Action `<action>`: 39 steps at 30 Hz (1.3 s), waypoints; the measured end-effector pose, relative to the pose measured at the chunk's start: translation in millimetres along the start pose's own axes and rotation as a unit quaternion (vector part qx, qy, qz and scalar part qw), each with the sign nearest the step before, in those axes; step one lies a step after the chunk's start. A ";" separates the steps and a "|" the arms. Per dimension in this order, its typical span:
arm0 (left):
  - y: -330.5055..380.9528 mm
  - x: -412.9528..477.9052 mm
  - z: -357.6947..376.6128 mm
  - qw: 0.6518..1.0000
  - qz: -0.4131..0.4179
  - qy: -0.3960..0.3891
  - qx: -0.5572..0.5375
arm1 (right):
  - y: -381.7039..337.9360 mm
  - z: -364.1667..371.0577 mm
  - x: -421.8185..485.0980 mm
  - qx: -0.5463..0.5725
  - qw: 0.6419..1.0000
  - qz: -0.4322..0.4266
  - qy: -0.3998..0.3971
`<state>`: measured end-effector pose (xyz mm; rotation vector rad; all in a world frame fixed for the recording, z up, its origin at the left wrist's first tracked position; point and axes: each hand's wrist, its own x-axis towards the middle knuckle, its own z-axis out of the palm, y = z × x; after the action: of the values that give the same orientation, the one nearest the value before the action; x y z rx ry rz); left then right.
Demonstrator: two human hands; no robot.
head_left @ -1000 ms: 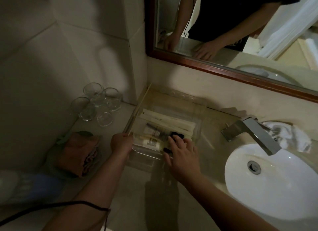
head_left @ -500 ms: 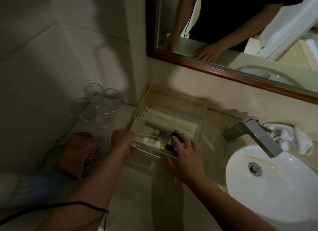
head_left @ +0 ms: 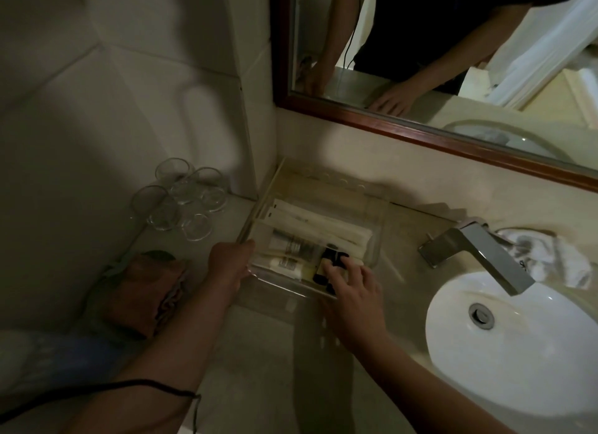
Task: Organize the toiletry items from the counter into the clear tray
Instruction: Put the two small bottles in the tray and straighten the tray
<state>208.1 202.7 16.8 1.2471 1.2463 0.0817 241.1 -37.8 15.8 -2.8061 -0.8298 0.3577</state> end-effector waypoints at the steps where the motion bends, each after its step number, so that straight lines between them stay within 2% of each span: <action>1: -3.4 7.4 -2.5 0.999 0.022 -0.001 0.023 | 0.4 0.8 -0.7 -0.006 1.000 0.004 -0.002; 6: -28.9 61.1 -3.2 0.992 0.056 0.024 0.106 | -0.5 1.7 -1.3 0.008 1.000 0.003 0.002; 9: -13.1 43.5 0.0 0.992 0.058 0.017 0.110 | 1.3 -0.1 -6.6 0.038 0.999 0.026 -0.003; 13: 9.6 18.3 4.0 0.990 0.042 0.015 0.134 | 9.6 6.3 -13.7 0.050 0.998 0.029 0.028; 21: -5.1 46.6 4.7 0.988 0.051 0.015 0.145 | 12.2 12.7 -6.5 0.021 1.000 0.011 -0.005; 29: -1.1 36.9 4.7 0.989 0.053 0.028 0.132 | 15.2 12.8 -16.9 0.062 0.997 0.040 0.001; 32: -1.1 37.7 4.8 0.989 0.056 0.028 0.136 | 6.7 12.5 -14.9 0.030 0.999 -0.002 0.033; 34: 0.1 34.7 4.7 0.989 0.052 0.029 0.133 | -0.7 11.7 -7.7 0.003 0.999 -0.027 0.018; 36: 1.5 31.3 4.8 0.989 0.053 0.032 0.137 | -5.8 12.6 -2.1 -0.002 1.000 -0.031 -0.004; 39: 3.1 27.4 3.4 0.990 0.046 0.031 0.127 | -7.4 13.6 -0.1 -0.025 0.999 -0.024 0.005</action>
<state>223.3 219.2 0.5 1.5330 1.2817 0.0280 233.5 -30.2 4.7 -2.8261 -0.9146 0.3185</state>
